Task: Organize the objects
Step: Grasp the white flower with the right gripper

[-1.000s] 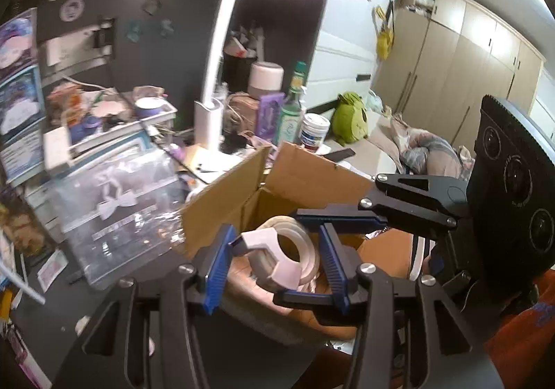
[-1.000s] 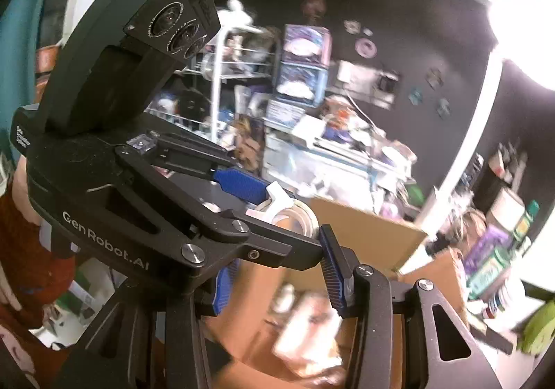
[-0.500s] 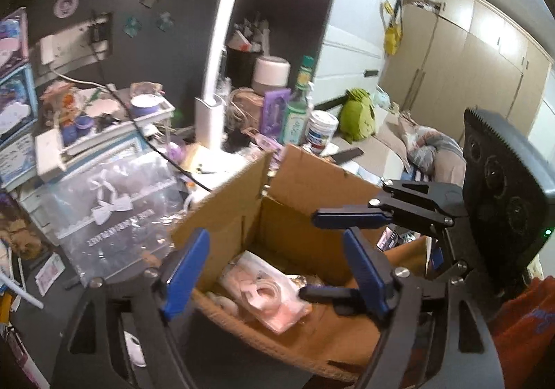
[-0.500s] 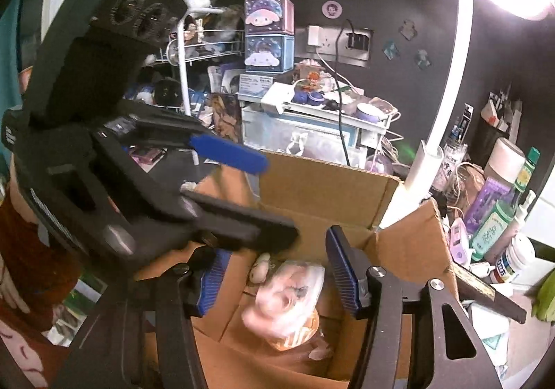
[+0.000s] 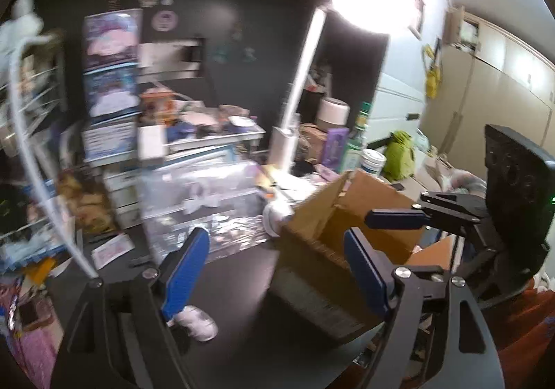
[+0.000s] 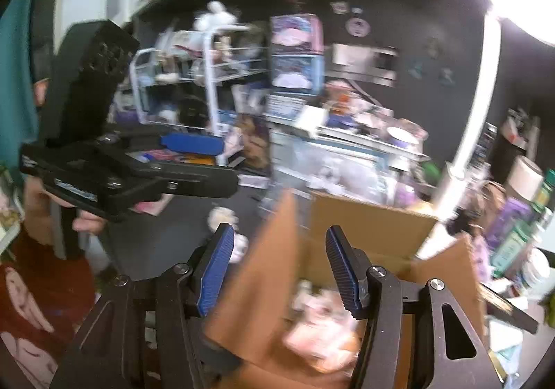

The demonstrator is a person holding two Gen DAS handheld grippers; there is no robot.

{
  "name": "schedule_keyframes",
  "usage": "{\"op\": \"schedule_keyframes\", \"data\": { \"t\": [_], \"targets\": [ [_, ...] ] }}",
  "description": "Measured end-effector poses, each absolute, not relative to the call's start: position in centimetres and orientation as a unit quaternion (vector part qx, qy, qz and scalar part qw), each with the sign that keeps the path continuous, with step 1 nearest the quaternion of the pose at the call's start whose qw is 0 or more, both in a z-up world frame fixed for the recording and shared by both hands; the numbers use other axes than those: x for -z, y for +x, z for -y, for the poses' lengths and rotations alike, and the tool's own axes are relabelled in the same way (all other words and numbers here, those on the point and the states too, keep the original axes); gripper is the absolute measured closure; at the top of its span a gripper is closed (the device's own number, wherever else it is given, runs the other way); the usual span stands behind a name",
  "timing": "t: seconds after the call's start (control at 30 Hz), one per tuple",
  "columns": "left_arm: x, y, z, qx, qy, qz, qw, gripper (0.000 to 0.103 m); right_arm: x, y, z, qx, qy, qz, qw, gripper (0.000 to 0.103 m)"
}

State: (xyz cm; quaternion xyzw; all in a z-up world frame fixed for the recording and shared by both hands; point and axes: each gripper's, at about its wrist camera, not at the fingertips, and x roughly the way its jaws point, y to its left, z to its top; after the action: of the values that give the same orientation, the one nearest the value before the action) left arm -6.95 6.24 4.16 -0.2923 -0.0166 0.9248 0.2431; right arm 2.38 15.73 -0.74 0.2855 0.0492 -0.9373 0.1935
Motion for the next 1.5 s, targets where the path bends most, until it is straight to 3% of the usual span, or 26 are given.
{"op": "schedule_keyframes", "data": {
  "t": [0.23,0.47,0.87,1.27,1.33,1.5],
  "targets": [
    [-2.0,-5.0,1.0,-0.938,-0.29,0.044,0.186,0.025,1.6,1.4,-8.0,0.916,0.299,-0.06,0.26,0.051],
    [2.1,-3.9,7.0,-0.935,-0.314,0.074,0.149,0.025,6.2,-1.6,-1.5,0.884,0.357,-0.039,0.3,0.051],
    [8.4,-5.6,11.4,-0.914,-0.366,0.109,0.137,0.025,15.2,-10.7,1.1,0.895,0.395,-0.064,0.197,0.051],
    [9.8,-7.9,12.4,-0.906,-0.38,0.121,0.145,0.025,18.4,-14.5,1.2,0.878,0.434,-0.068,0.189,0.051],
    [9.9,-8.0,12.4,-0.905,-0.38,0.121,0.146,0.025,18.5,-14.5,1.3,0.876,0.436,-0.066,0.193,0.052],
    [9.7,-8.0,12.2,-0.906,-0.379,0.12,0.146,0.025,18.5,-14.6,1.4,0.875,0.436,-0.07,0.198,0.073]
  ]
}}
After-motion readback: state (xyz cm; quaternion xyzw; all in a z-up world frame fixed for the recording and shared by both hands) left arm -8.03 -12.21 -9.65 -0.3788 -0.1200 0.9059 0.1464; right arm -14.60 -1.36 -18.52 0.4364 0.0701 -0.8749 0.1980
